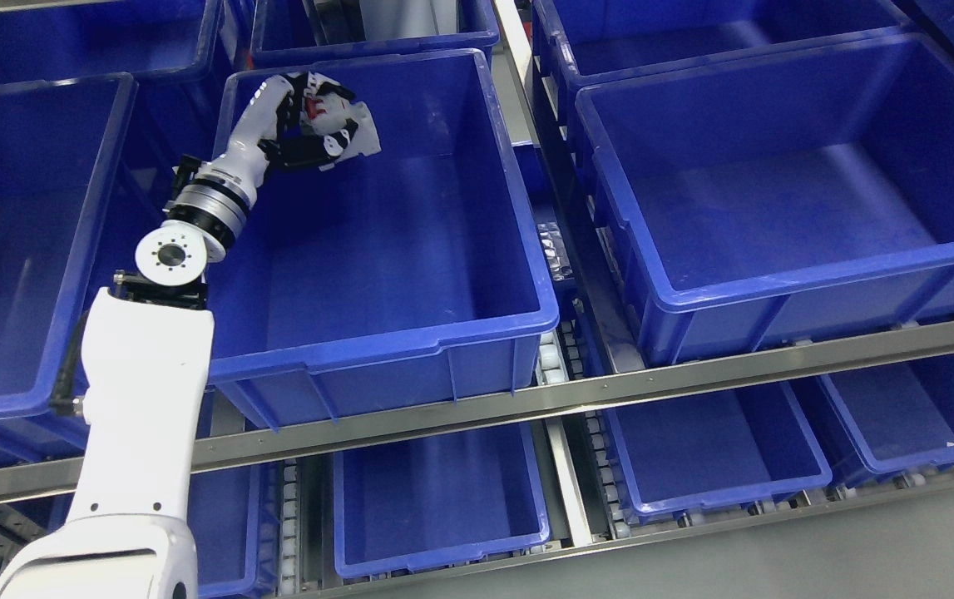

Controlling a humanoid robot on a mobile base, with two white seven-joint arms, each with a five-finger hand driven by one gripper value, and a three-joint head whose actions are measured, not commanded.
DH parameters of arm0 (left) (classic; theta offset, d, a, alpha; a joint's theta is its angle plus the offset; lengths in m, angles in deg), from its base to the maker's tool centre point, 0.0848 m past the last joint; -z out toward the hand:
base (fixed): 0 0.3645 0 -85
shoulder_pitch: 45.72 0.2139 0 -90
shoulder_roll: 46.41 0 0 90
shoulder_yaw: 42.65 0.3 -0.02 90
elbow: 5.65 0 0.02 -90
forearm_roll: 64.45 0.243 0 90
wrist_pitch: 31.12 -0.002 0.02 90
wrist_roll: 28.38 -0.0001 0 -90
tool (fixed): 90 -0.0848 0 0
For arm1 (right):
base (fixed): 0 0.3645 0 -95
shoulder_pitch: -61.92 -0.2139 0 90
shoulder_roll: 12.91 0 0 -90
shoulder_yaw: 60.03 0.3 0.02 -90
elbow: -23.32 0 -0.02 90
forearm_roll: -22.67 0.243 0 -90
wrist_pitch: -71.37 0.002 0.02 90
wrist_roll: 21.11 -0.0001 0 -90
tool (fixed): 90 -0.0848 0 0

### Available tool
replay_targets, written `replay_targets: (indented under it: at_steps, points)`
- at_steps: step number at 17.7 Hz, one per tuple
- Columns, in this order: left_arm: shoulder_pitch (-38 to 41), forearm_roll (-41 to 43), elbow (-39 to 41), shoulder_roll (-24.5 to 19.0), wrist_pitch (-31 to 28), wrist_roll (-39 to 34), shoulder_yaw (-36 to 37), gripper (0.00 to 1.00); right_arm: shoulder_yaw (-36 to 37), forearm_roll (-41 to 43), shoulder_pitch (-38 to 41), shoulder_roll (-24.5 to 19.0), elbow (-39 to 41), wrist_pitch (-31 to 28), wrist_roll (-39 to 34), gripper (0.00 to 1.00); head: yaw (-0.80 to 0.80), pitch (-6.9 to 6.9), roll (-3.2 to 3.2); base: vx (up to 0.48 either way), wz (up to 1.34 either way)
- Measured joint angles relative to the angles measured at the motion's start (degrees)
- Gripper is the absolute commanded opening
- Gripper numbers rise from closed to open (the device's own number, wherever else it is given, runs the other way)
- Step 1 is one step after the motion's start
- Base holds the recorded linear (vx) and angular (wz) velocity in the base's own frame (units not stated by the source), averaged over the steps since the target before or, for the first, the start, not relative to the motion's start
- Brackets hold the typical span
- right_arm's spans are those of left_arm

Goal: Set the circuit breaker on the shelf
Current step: 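Reach the left hand over a blue bin and release the breaker, then withdraw the open left hand upward from the bin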

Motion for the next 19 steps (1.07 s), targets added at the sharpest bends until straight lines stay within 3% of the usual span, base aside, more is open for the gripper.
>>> replay_targets:
  at_steps: [6, 9, 11, 13, 16, 19]
  points:
    - [-2.19, 0.37, -10.79, 0.71, 0.1, -0.37, 4.79, 0.19, 0.0, 0.0, 0.0, 0.0, 0.0, 0.0, 0.0, 1.0, 0.0, 0.0, 0.0, 0.006, 0.01]
    - [-2.73, 0.43, -14.22, 0.95, 0.06, -1.34, 6.33, 0.43, 0.0, 0.0, 0.0, 0.0, 0.0, 0.0, 0.0, 1.0, 0.0, 0.0, 0.0, 0.009, 0.03]
    - [-3.51, 0.47, -15.91, 1.08, 0.06, -2.12, 7.08, 0.65, 0.0, 0.0, 0.0, 0.0, 0.0, 0.0, 0.0, 1.0, 0.0, 0.0, 0.0, 0.0, 0.0]
    - [-4.65, 0.49, -17.53, 1.22, -0.05, -2.54, 7.8, 0.79, 0.0, 0.0, 0.0, 0.0, 0.0, 0.0, 0.0, 1.0, 0.0, 0.0, 0.0, -0.009, 0.02]
    - [-6.23, 0.47, -18.86, 1.79, -0.3, -2.73, 8.42, 0.95, 0.0, 0.0, 0.0, 0.0, 0.0, 0.0, 0.0, 1.0, 0.0, 0.0, 0.0, -0.005, 0.01]
    - [-8.23, 0.41, -19.8, 2.45, -0.45, -3.08, 8.83, 0.99, 0.0, 0.0, 0.0, 0.0, 0.0, 0.0, 0.0, 1.0, 0.0, 0.0, 0.0, -0.003, 0.0]
